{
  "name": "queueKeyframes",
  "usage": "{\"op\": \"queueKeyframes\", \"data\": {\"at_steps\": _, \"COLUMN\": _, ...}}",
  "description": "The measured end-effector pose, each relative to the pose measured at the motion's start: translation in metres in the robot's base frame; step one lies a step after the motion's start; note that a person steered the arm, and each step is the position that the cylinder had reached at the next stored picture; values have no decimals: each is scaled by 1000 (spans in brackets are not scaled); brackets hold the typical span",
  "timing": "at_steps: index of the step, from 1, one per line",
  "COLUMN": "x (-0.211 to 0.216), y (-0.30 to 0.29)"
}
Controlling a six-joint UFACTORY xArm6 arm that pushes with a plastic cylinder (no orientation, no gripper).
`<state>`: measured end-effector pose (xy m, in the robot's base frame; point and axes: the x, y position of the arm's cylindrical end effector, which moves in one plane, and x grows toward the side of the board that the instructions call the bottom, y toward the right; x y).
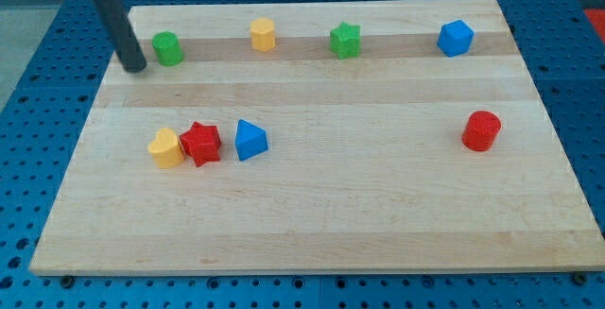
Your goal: Place the yellow heart and the red star diagonal to each other
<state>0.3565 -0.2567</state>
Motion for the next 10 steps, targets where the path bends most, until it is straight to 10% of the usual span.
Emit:
{"op": "queueKeyframes", "data": {"at_steps": 2, "x": 34, "y": -11}}
{"op": "queueKeyframes", "data": {"at_steps": 5, "x": 262, "y": 22}}
{"op": "queueKeyframes", "data": {"at_steps": 10, "x": 175, "y": 113}}
